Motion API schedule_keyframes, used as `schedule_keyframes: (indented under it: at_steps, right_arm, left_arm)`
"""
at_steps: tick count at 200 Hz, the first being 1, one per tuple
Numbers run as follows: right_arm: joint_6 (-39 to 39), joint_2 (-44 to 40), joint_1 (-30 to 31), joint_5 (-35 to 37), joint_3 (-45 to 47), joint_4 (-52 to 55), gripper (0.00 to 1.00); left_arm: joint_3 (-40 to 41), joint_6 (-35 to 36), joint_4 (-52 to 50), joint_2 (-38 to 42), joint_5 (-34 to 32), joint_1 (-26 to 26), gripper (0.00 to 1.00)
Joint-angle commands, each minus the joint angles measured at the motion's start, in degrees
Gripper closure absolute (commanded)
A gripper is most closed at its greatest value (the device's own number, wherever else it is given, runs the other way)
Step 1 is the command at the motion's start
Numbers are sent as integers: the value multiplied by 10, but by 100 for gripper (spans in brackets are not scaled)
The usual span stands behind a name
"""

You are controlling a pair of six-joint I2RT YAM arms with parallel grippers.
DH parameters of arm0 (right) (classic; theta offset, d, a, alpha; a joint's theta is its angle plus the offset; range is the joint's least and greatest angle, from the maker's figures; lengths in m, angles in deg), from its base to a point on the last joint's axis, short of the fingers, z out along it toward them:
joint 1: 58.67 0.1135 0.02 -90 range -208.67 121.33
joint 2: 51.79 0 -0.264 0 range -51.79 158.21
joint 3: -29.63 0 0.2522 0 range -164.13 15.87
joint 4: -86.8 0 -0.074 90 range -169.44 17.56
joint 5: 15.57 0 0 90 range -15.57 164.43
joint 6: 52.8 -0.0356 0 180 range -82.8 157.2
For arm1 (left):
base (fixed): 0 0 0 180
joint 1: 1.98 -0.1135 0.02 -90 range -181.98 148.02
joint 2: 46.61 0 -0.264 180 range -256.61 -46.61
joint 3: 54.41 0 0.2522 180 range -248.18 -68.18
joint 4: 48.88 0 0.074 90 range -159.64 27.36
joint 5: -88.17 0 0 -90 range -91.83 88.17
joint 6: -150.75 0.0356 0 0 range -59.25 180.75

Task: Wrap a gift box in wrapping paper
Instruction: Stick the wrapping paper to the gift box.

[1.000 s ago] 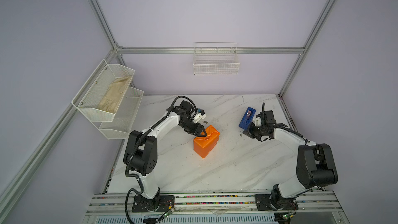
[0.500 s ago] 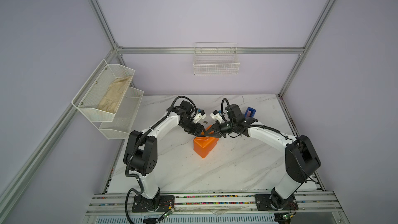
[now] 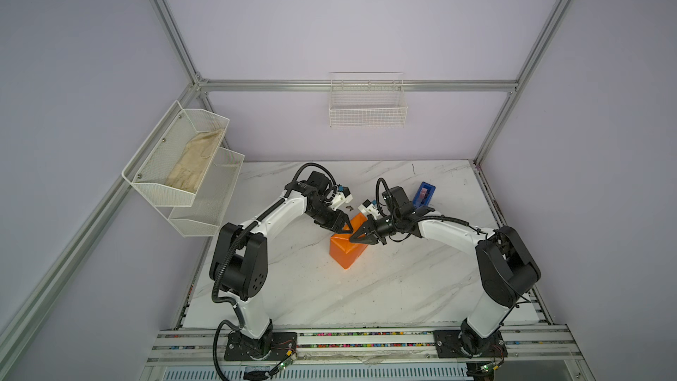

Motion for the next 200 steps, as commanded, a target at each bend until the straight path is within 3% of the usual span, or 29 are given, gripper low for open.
schedule_keyframes:
  at_steps: [1, 29, 69, 95, 130, 152, 200]
  right_arm:
    - [5, 17, -8, 41, 24, 62, 100]
    - [19, 27, -8, 47, 16, 79, 100]
    - [17, 30, -8, 50, 14, 78, 100]
    - [17, 31, -8, 49, 15, 75, 100]
    - [15, 29, -8, 53, 15, 76, 100]
    - [14, 27, -8, 55, 16, 77, 100]
    - [11, 22, -8, 55, 10, 79, 100]
  left_arm:
    - [-17, -1, -60, 29, -80, -7, 44]
    - [-64, -10, -71, 57, -74, -13, 42]
    - [-81, -25, -65, 69, -31, -7, 28]
    - [-72, -37, -46, 43, -24, 5, 19]
    - [-65, -67, -9, 7, -38, 31, 15]
    - [-63, -82, -9, -14, -88, 43, 18]
    - [-42, -97, -17, -33, -128, 44, 36]
